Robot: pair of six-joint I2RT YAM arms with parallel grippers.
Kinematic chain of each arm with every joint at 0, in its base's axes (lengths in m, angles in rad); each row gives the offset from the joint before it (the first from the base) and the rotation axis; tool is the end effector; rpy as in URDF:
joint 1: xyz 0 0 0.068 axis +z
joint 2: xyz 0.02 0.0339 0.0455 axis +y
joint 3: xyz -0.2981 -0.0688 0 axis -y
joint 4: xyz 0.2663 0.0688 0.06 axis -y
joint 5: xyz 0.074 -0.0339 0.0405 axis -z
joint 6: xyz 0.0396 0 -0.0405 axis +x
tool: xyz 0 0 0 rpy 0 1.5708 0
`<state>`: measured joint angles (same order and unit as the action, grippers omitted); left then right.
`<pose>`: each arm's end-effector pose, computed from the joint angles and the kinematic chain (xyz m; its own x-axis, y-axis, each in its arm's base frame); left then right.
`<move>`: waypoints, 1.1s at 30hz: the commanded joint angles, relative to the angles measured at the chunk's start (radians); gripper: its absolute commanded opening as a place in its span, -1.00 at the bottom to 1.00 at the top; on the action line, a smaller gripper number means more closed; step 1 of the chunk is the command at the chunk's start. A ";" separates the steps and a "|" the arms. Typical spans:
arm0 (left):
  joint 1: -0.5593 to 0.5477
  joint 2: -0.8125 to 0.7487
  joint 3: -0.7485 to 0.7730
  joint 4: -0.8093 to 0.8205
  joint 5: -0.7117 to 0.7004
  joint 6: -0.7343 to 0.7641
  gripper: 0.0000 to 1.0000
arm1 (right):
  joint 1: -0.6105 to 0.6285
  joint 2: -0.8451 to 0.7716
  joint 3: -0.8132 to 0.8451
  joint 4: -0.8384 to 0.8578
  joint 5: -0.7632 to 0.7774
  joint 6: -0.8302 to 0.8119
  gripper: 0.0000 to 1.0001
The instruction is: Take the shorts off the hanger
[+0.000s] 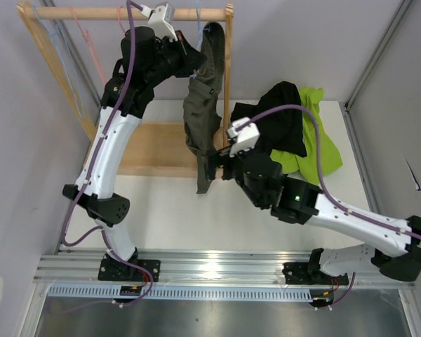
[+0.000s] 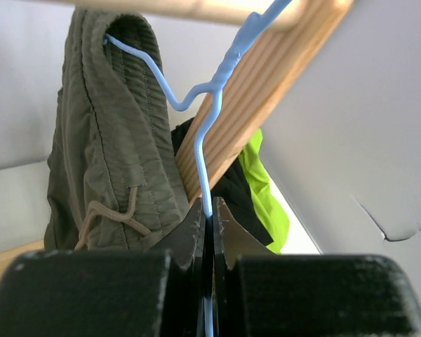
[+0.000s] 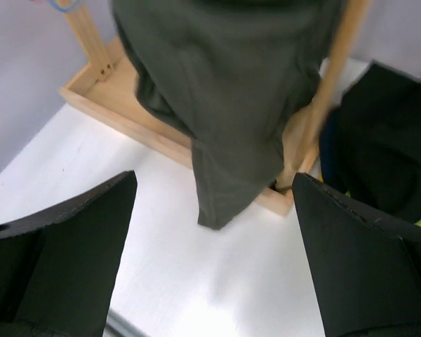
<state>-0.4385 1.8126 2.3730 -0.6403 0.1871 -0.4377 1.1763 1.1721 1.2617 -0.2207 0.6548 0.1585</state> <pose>0.3569 -0.1755 0.5863 -0.3134 -0.3130 -0.8965 0.4993 0.7488 -0.4360 0.1255 0.2387 0.4580 -0.1286 0.0169 -0.9916 -0.4860 0.8705 0.0779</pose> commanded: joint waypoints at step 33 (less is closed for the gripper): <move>0.001 -0.233 -0.027 0.067 -0.256 0.128 -1.00 | 0.373 0.348 0.113 0.227 0.331 -0.037 -1.00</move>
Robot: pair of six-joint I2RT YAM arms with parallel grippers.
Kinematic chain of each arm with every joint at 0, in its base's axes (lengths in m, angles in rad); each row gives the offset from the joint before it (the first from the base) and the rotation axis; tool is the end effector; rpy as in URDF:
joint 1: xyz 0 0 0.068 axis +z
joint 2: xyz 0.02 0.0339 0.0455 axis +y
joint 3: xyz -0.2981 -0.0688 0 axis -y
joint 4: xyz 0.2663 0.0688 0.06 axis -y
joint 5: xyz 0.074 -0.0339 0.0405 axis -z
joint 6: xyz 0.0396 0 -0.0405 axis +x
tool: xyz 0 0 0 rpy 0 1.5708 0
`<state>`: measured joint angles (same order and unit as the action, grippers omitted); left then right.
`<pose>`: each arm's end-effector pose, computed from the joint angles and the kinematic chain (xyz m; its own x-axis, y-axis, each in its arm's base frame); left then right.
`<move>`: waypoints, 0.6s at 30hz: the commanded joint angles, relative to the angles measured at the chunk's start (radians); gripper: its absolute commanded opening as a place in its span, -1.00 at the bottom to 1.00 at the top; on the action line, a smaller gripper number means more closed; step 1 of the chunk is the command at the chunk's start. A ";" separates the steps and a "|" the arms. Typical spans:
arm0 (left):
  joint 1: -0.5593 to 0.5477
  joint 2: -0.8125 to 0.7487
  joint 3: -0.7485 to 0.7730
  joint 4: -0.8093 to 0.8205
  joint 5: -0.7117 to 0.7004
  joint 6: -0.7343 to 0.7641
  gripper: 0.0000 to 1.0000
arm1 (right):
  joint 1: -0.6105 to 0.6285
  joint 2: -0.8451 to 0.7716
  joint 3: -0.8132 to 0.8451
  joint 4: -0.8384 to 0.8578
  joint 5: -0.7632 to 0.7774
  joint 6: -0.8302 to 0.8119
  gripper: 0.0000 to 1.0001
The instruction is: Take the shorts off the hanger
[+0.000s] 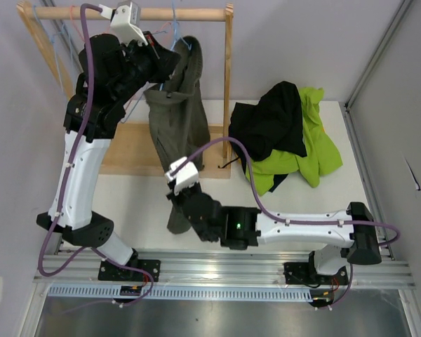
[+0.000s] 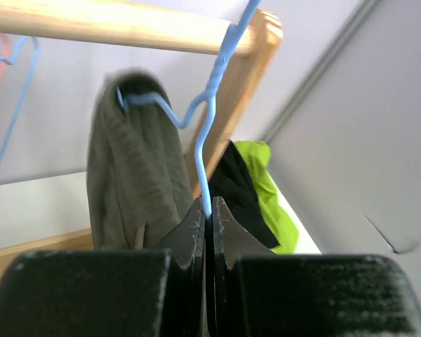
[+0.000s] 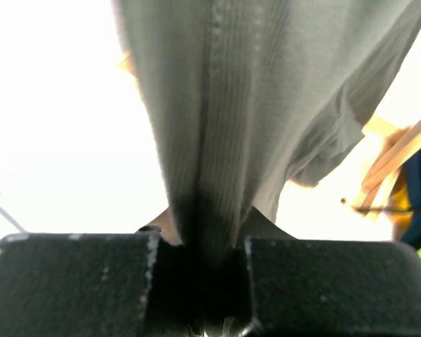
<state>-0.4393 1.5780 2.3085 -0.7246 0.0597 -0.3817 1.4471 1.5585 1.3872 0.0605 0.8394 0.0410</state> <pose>0.2651 -0.1272 0.6346 -0.1733 -0.3294 -0.9281 0.4461 0.8139 -0.3722 0.0772 0.3822 0.4142 -0.0371 -0.0762 -0.9964 -0.5705 0.8202 -0.0415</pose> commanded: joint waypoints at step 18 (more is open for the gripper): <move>0.047 0.122 0.187 0.168 -0.233 0.149 -1.00 | 0.297 0.066 -0.036 -0.321 0.251 0.402 -1.00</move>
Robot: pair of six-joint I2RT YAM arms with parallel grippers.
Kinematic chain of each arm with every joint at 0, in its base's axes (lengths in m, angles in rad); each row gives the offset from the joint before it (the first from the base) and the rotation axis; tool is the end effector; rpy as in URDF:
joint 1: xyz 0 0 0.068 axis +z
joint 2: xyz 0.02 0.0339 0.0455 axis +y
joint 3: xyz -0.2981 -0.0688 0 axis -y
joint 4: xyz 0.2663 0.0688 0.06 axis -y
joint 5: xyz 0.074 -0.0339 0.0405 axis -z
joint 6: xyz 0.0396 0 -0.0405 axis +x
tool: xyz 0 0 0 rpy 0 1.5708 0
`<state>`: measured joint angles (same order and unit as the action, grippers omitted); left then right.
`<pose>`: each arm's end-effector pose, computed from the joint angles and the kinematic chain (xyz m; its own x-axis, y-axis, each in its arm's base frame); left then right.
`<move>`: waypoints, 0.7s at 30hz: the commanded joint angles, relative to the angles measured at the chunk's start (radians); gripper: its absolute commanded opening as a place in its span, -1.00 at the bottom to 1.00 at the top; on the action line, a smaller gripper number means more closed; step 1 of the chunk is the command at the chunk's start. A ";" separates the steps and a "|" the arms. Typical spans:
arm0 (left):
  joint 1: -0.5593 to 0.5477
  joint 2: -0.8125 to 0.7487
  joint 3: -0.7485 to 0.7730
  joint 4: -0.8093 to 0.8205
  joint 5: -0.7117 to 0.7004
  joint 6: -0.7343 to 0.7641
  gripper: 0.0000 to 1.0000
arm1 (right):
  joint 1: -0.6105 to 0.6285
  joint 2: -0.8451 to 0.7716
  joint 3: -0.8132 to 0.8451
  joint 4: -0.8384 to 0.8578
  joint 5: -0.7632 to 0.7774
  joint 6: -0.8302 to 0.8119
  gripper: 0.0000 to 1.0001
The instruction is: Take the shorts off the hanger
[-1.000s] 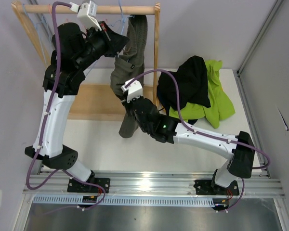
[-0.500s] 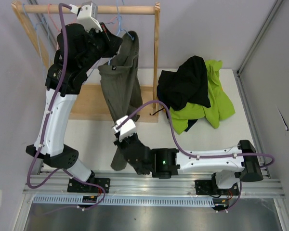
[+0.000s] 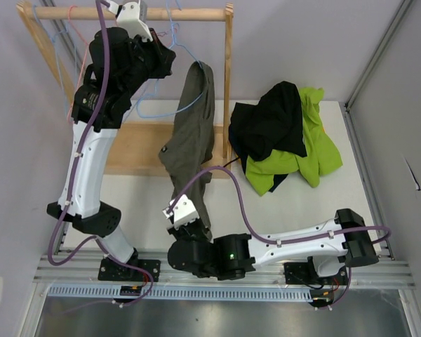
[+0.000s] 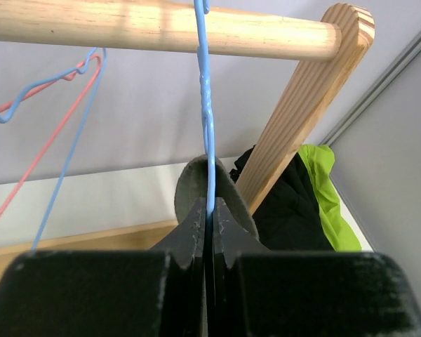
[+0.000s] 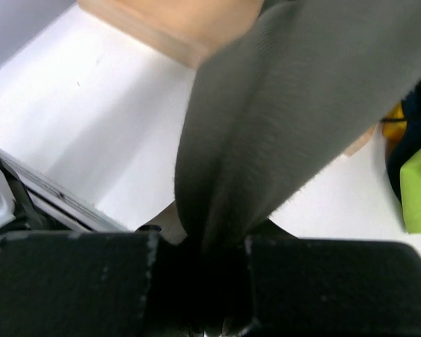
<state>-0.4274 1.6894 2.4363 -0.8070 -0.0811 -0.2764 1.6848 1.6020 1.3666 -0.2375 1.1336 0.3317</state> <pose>0.2954 -0.1310 0.6276 -0.1453 -0.2327 -0.9616 0.3117 0.9117 -0.2677 -0.0079 0.3846 0.3663 -0.1179 -0.1826 -0.9761 -0.5013 0.8594 -0.1002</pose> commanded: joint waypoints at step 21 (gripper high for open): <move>-0.014 -0.440 -0.388 -0.216 0.043 0.032 -1.00 | -0.638 0.067 0.248 0.189 -0.469 -0.396 -1.00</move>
<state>-0.4358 1.3128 2.0609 -0.9974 -0.0166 -0.2676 1.0836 1.6653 1.5162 -0.0563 0.7532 -0.0132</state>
